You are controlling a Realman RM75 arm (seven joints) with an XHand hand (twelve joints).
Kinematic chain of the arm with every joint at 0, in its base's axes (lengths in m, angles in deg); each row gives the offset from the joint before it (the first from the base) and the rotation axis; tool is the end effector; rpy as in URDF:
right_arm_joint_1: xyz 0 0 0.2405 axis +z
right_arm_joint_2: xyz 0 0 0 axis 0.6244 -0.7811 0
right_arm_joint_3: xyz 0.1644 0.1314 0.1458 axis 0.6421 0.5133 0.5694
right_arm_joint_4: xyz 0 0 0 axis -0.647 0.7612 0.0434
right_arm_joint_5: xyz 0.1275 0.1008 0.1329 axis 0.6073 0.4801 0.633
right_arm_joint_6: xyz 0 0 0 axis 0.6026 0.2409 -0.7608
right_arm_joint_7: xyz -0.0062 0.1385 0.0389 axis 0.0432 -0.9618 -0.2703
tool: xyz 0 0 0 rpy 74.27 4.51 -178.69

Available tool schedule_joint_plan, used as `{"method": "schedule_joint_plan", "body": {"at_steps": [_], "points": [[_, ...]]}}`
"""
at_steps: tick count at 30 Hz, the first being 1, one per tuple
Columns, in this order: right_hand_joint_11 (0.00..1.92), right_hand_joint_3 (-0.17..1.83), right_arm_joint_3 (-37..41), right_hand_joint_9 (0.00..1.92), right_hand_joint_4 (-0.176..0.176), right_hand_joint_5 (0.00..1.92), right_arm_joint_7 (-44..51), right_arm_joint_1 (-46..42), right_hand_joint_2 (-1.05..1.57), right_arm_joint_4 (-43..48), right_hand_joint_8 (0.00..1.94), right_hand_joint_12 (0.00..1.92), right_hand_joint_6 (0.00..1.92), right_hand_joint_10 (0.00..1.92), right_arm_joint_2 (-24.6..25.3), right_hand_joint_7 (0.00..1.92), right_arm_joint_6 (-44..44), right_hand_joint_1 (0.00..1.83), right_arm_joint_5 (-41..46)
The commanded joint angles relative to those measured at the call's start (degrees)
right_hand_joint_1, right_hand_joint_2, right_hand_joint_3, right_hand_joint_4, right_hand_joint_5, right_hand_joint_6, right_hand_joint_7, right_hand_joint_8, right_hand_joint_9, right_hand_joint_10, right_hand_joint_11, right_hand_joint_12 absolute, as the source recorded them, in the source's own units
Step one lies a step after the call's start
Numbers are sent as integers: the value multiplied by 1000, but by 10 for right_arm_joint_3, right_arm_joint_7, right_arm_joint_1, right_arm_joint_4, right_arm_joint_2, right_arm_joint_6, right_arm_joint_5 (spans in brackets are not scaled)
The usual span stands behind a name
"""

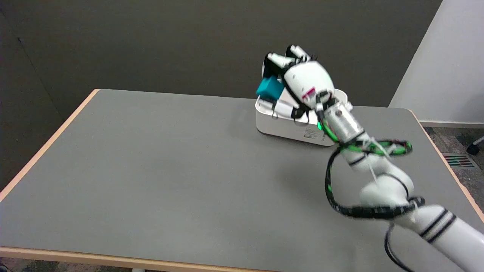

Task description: Place blue wooden cube into white box.

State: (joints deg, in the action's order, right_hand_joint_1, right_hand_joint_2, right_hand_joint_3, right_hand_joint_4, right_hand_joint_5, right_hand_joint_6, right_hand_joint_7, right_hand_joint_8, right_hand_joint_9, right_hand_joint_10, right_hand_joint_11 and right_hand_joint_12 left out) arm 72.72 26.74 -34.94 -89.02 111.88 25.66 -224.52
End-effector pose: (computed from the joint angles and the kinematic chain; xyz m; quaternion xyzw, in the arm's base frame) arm -0.1549 -0.3430 0.2982 0.7765 0.1058 0.2003 0.5880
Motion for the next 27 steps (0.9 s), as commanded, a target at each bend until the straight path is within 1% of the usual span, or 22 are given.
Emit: {"method": "schedule_joint_plan", "body": {"at_steps": [1,2,4,5,7,8,9,11,14,19,21,22,24,27], "points": [[56,257,-74,644,-94,432,0,354,1250,380,1688,1921,1690,1921,23,685,50,1096,31],[48,255,-83,636,-93,428,0,369,1253,412,1694,1921,1696,1921,25,681,44,1094,33],[16,231,-108,609,-97,413,0,430,1273,538,1710,1921,1709,1921,38,671,21,1090,36],[9,223,-114,600,-98,408,0,444,1279,569,1715,1921,1713,1921,42,669,15,1089,36],[7,215,-134,588,-100,402,0,496,1285,690,1719,1921,1718,1921,54,665,-10,1087,33],[6,212,-135,579,-98,398,0,505,1290,713,1725,1921,1725,1921,57,661,-16,1083,33],[5,208,-134,568,-97,393,0,520,1296,756,1731,1921,1732,1921,61,656,-29,1079,35],[1,199,-131,549,-95,385,0,523,1304,780,1740,1921,1742,1921,60,648,-38,1075,35],[-1,204,-124,501,-85,379,0,492,1310,764,1754,1920,1755,1921,47,638,-35,1063,36],[-1,218,-95,521,-86,392,0,403,1295,677,1729,1921,1746,1921,22,649,-5,1071,51],[-1,217,-86,527,-87,394,0,337,1293,602,1723,1921,1742,1921,8,653,11,1074,89],[-1,217,-83,530,-88,395,0,321,1292,583,1721,1921,1741,1921,5,655,14,1075,100],[-1,219,-63,538,-91,400,4,247,1288,502,1716,1921,1734,1921,-7,660,21,1079,140],[-1,236,-26,572,-101,420,5,177,1264,410,1698,1921,1702,1921,-10,683,24,1097,155]]}}
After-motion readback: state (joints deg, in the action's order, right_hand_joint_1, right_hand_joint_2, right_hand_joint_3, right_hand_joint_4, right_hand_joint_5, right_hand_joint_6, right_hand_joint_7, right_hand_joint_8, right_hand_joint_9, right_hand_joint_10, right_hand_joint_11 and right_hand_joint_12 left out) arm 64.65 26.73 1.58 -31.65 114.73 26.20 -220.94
